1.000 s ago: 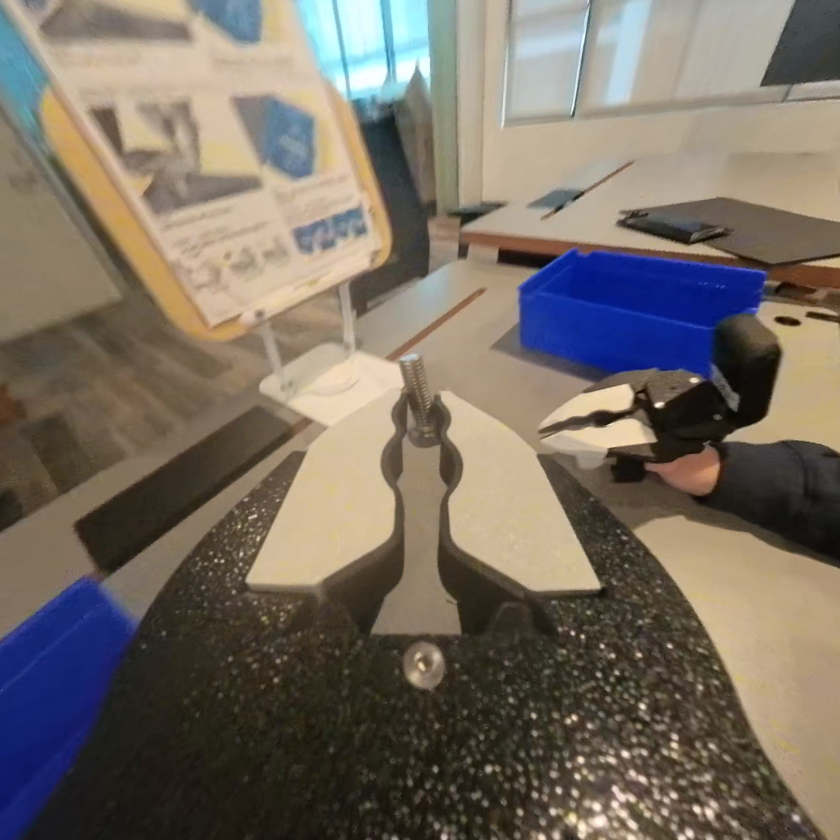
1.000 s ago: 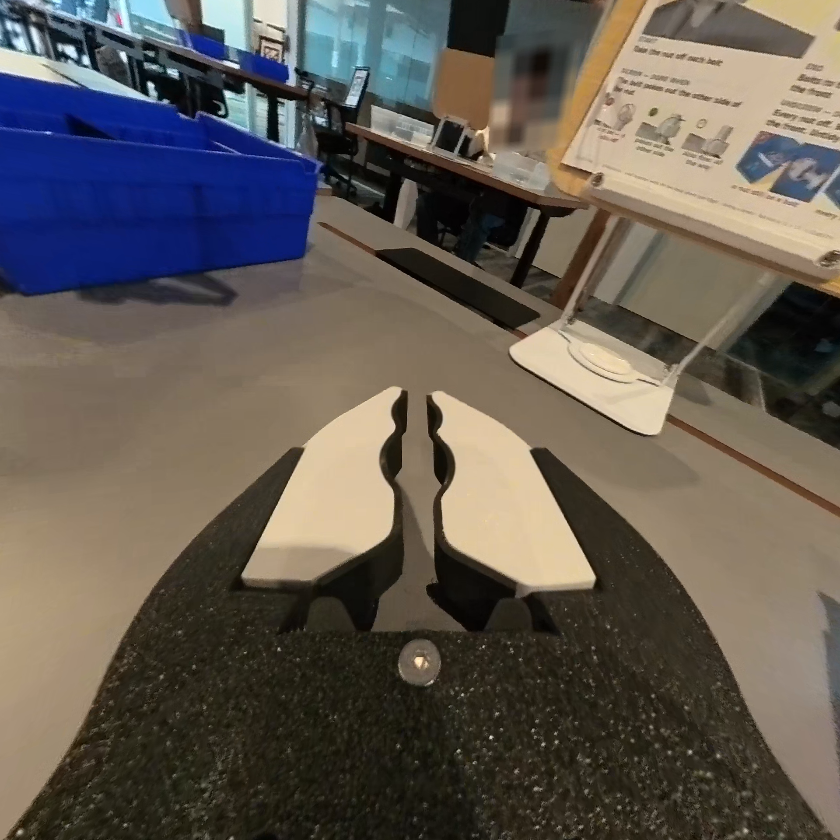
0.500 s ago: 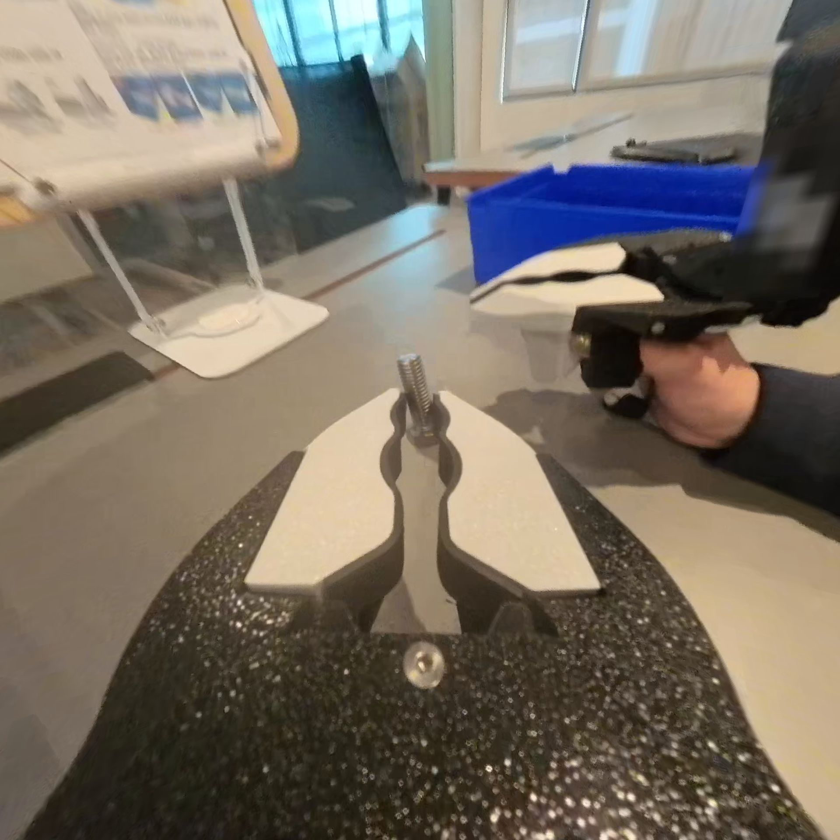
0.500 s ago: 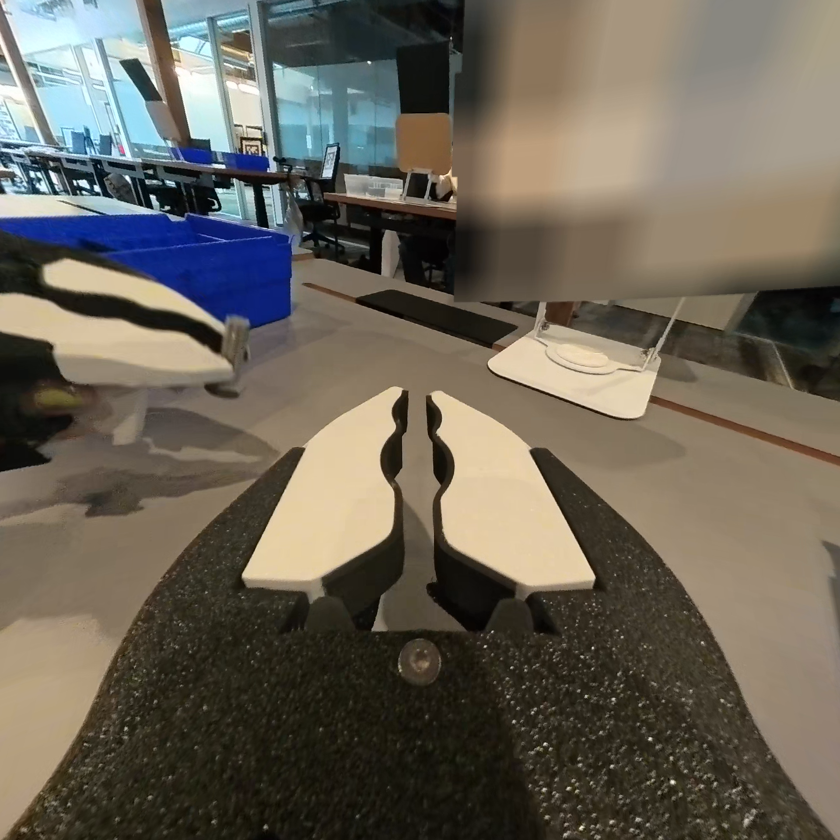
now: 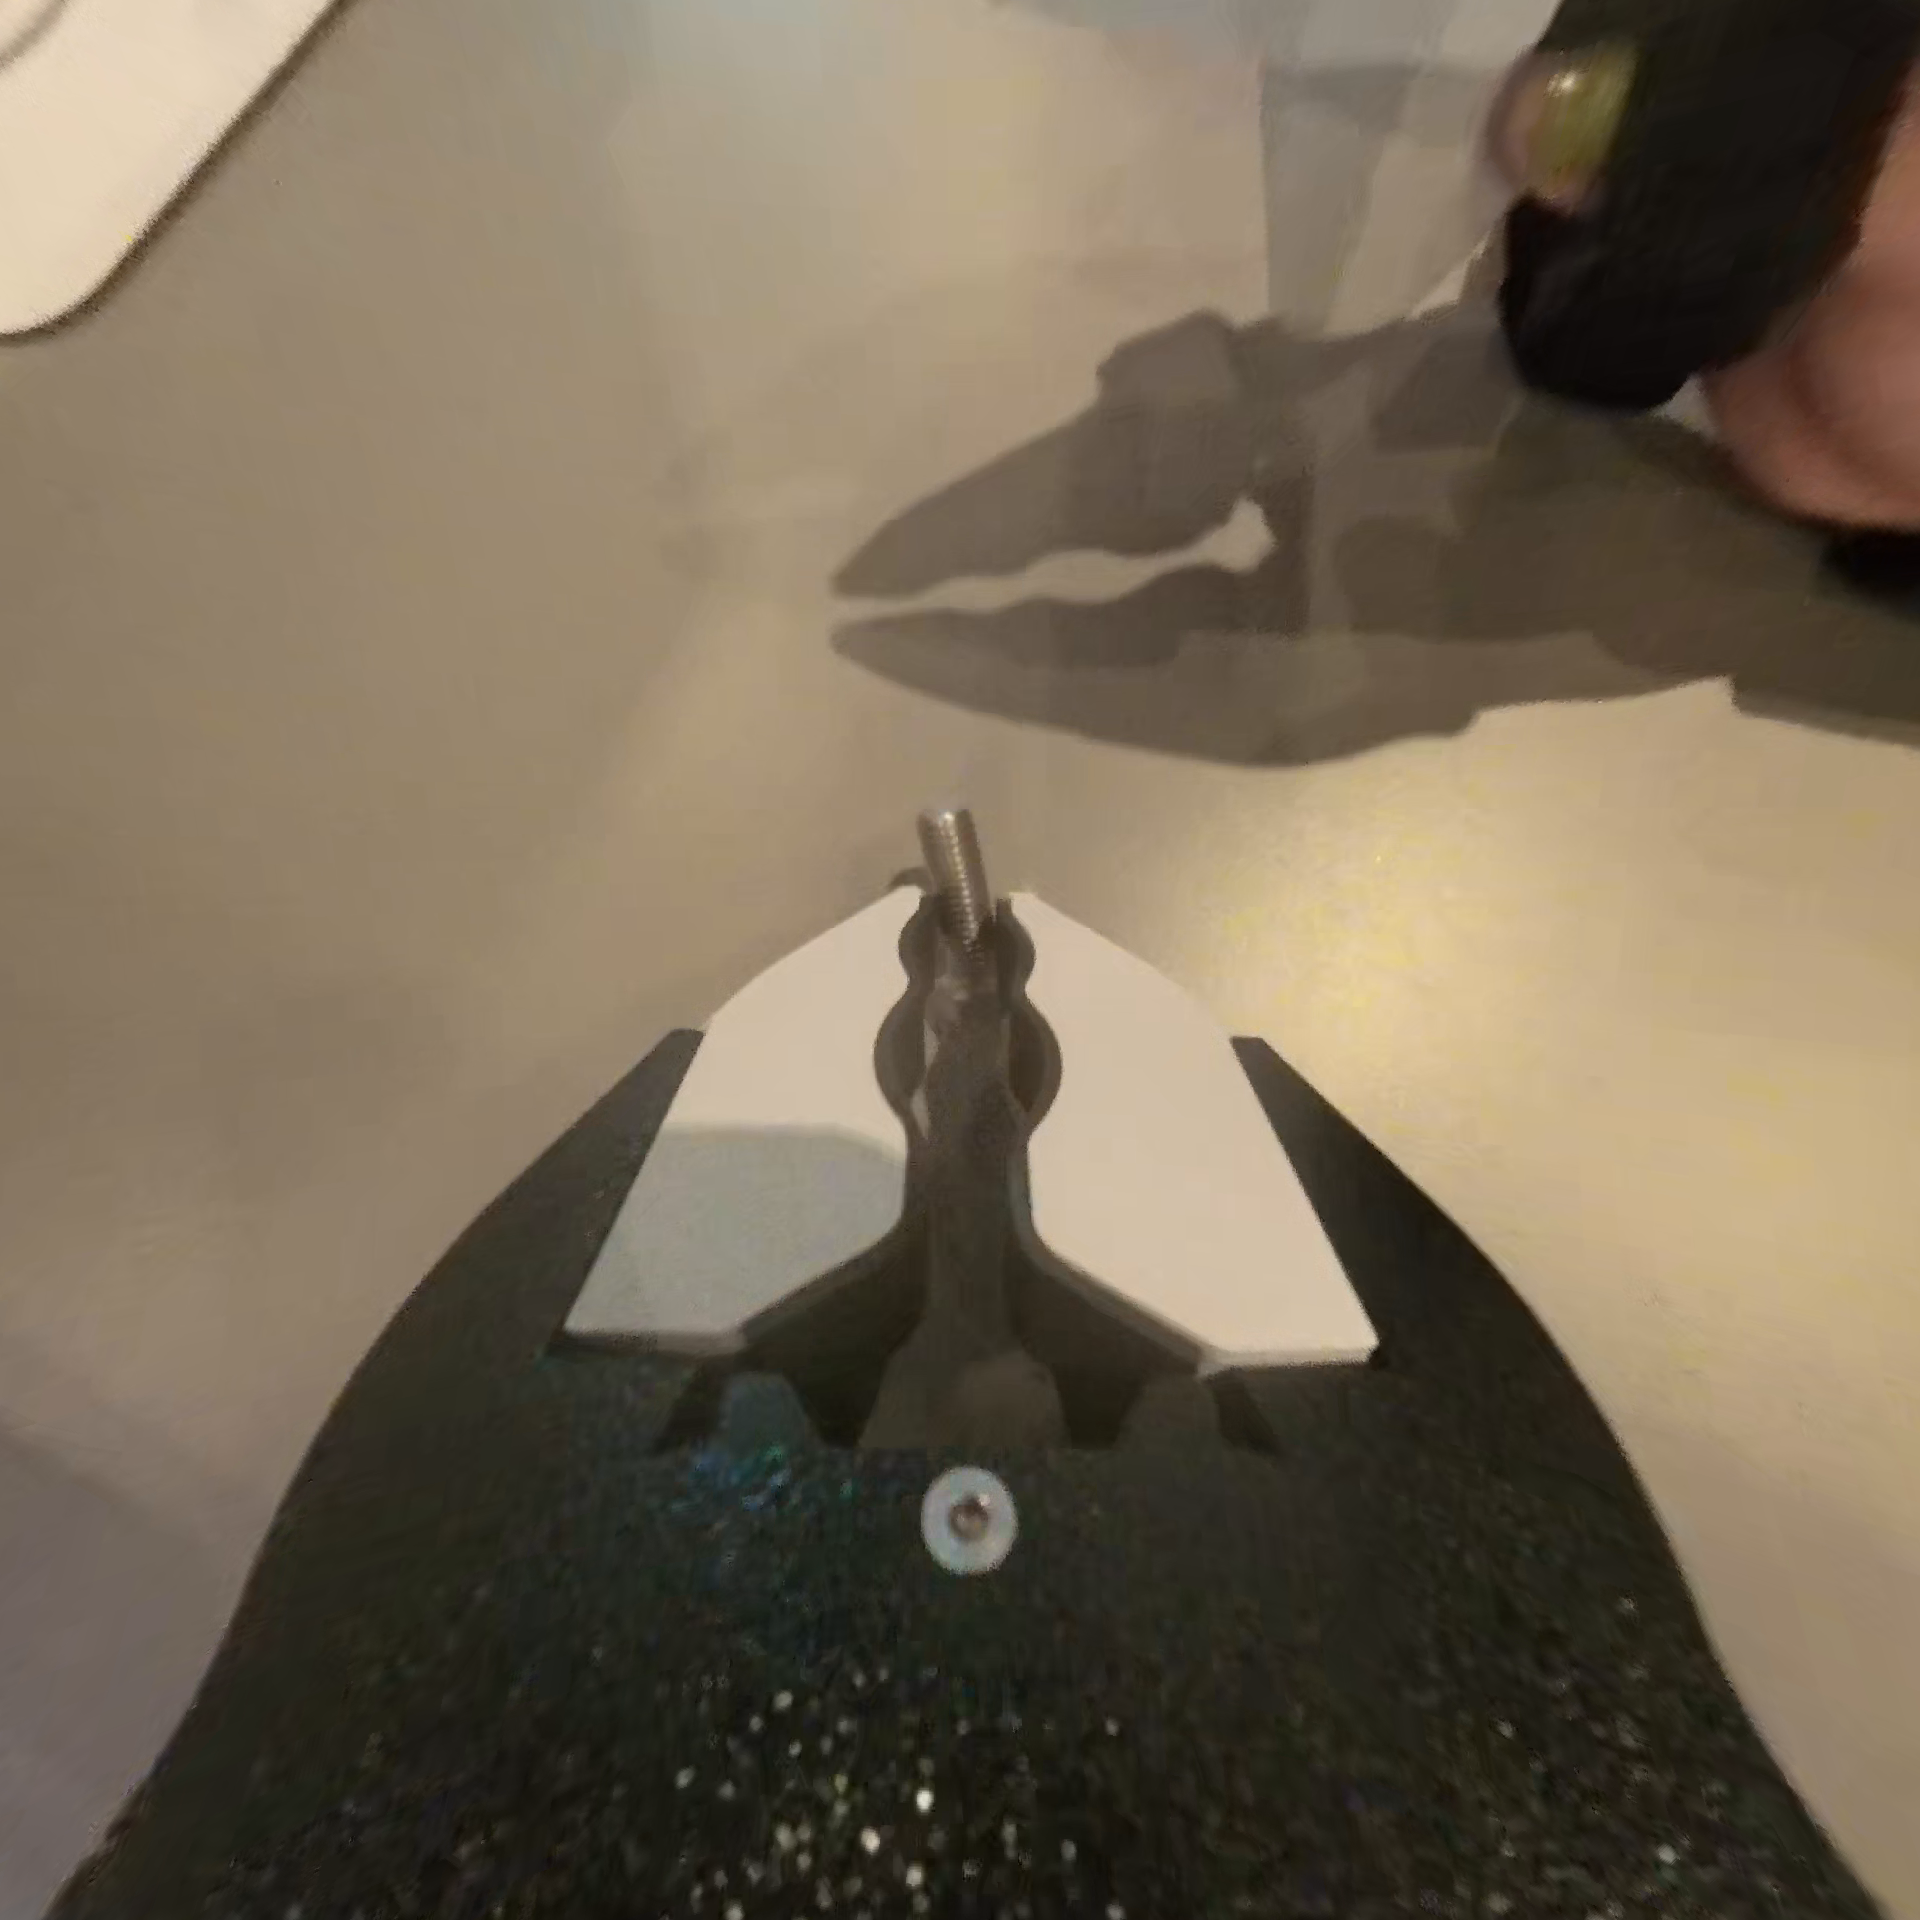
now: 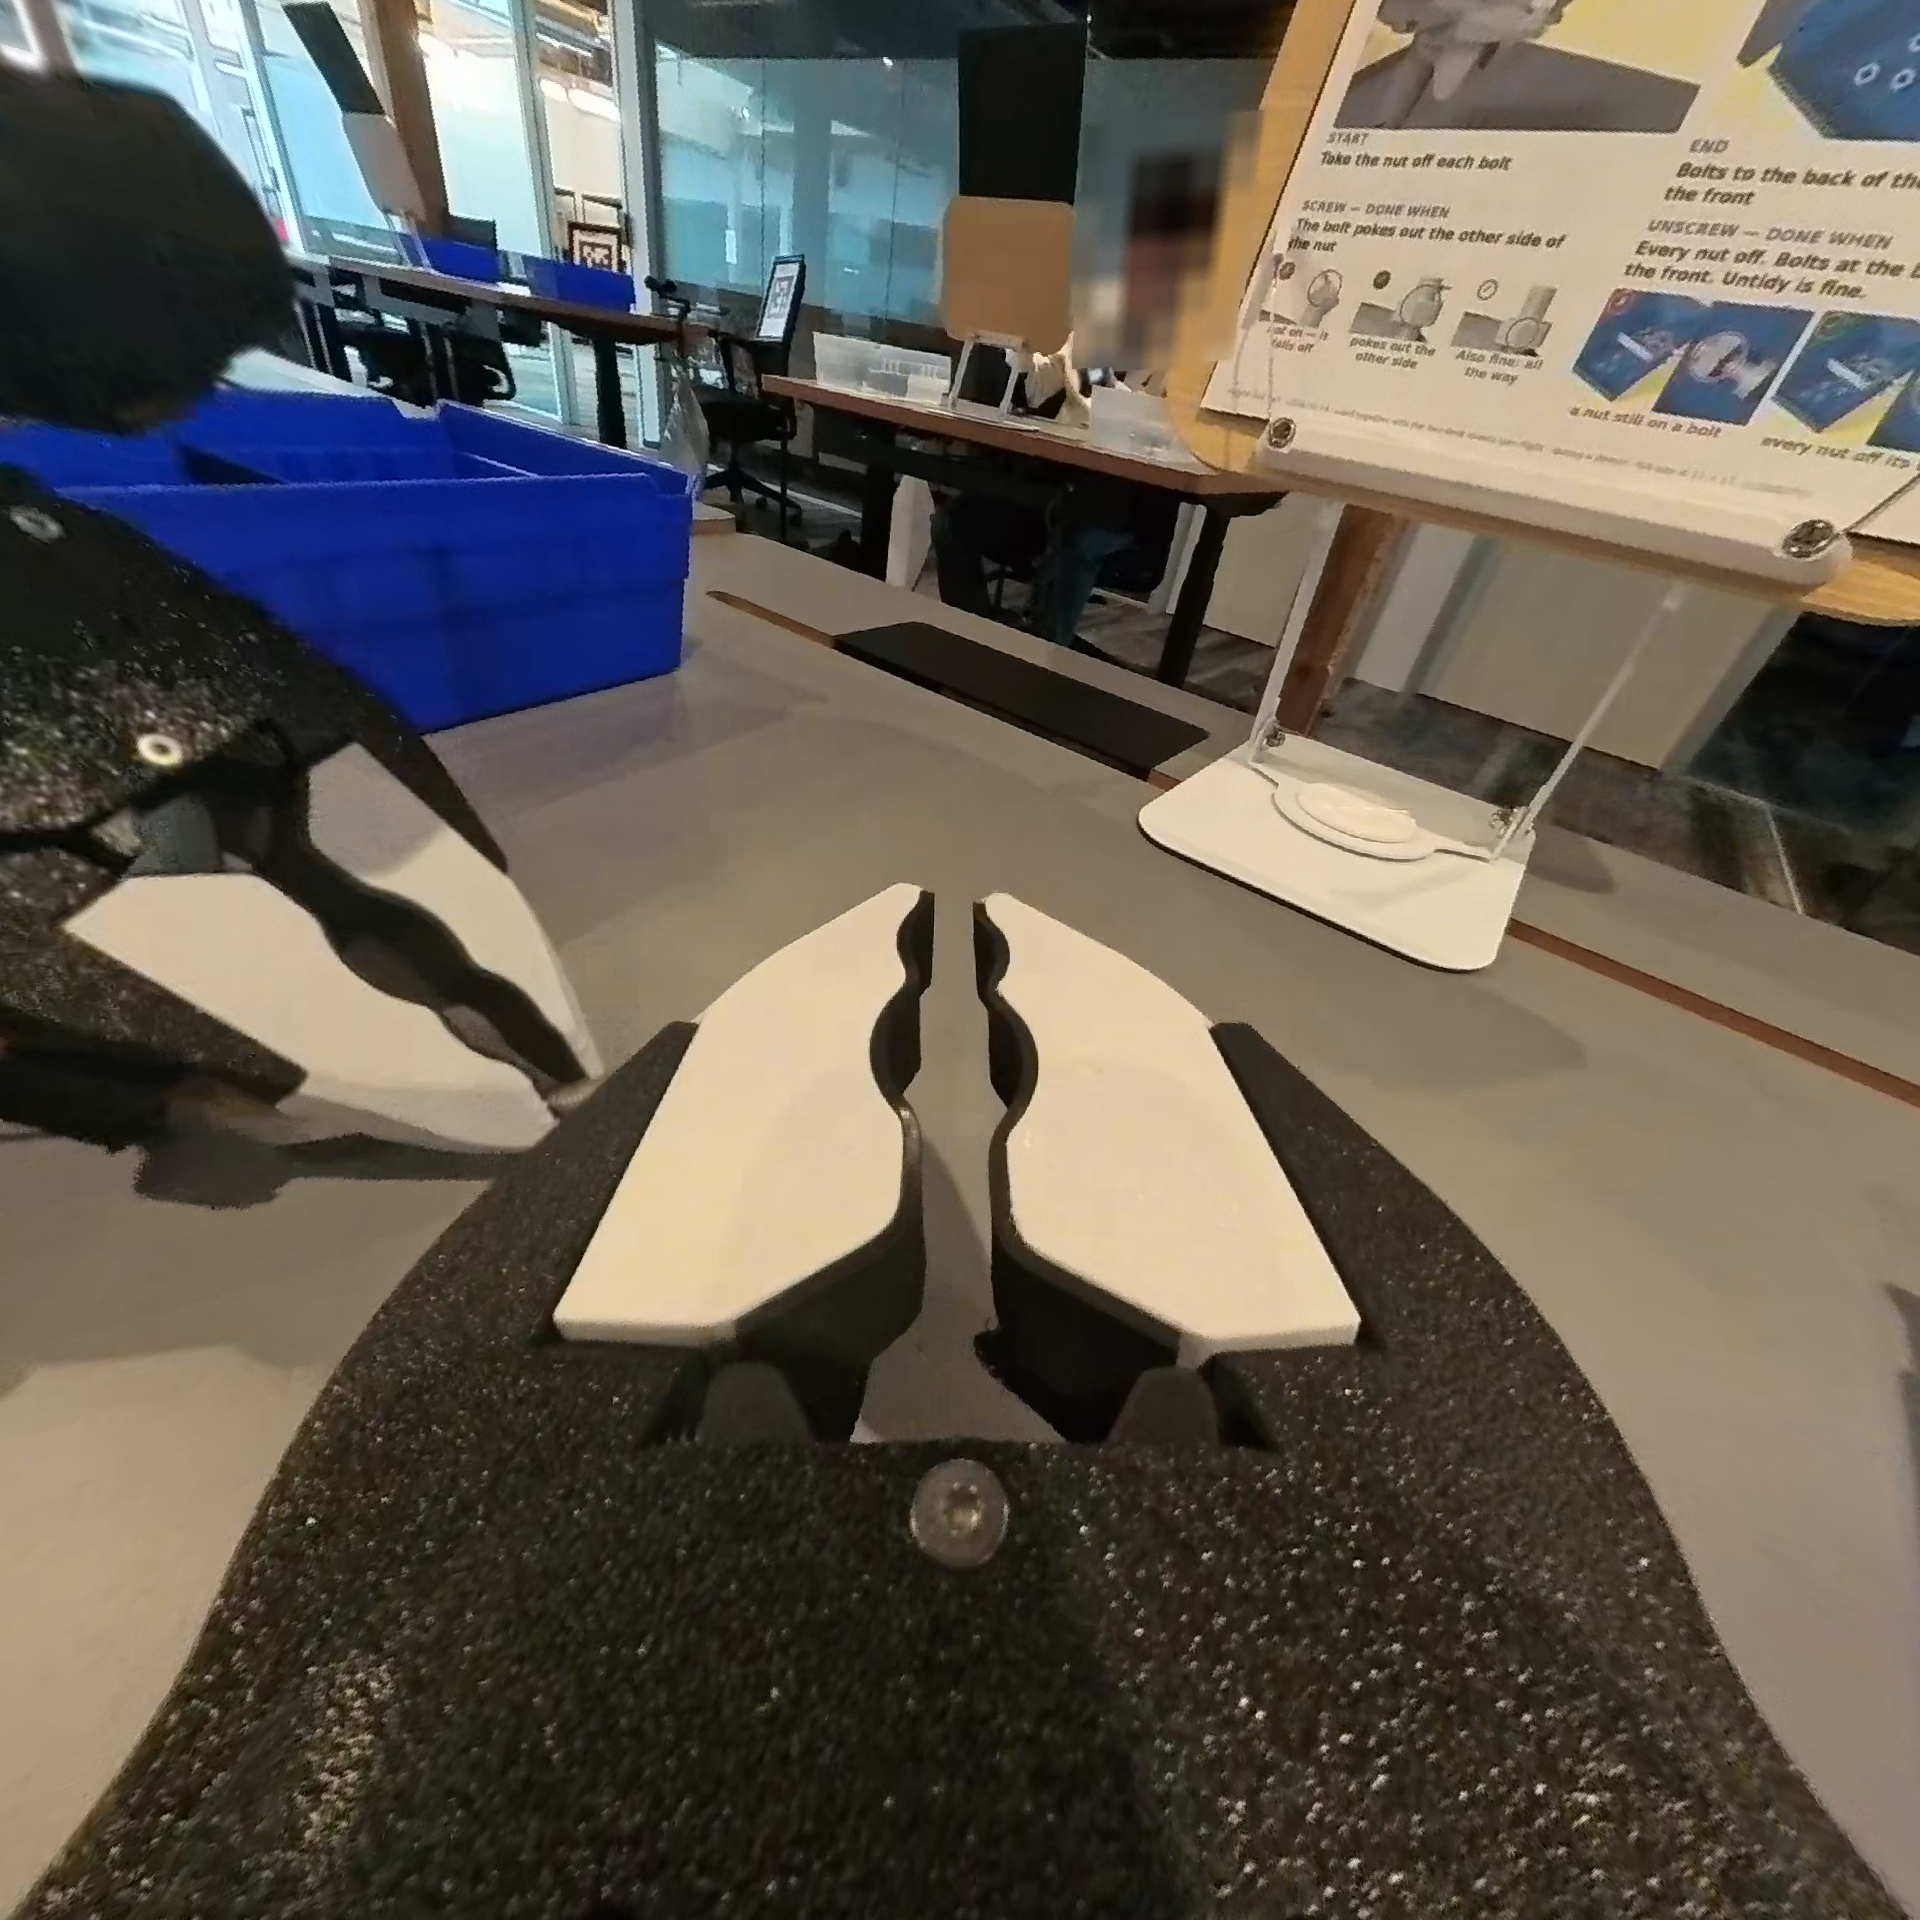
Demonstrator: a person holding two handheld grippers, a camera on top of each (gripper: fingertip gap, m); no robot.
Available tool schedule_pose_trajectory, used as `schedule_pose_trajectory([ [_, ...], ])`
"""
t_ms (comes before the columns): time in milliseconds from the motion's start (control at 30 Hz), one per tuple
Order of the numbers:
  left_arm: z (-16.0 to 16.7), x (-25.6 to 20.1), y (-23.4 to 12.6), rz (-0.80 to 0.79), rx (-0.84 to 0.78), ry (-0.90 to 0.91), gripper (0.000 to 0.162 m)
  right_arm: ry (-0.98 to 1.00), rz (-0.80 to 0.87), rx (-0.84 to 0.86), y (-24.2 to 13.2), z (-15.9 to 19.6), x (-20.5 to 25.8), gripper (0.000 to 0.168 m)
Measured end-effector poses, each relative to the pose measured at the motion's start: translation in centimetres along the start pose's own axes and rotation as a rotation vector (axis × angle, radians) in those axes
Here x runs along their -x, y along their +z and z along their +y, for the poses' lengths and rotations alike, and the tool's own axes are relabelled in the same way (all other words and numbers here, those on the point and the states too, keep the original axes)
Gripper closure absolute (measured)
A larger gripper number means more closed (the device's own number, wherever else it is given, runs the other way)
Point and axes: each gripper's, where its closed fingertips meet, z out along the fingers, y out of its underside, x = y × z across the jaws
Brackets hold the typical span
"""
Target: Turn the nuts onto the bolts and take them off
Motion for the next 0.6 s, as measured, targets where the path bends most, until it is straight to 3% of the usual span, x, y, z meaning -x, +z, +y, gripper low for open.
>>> schedule_pose_trajectory([
  [100,0.2,-0.3,0.7,-0.013,0.036,0.046,0.149,0.001,-0.001,0.000,0.0,0.0,0.0,0.161],
  [200,-0.2,-0.2,0.8,-0.041,0.025,0.049,0.119,0.000,-0.004,0.000,0.0,0.0,0.1,0.161],
  [300,-1.3,0.1,-0.7,-0.080,-0.055,0.061,0.116,0.000,-0.006,0.001,0.0,0.0,0.1,0.161],
  [467,-4.0,3.0,-9.5,-0.238,-0.353,0.009,0.115,0.010,-0.010,0.002,-0.1,0.1,0.1,0.161],
  [600,-1.7,8.2,-18.8,-0.400,-0.430,-0.110,0.104,0.022,-0.016,0.002,0.0,0.2,0.2,0.161],
])
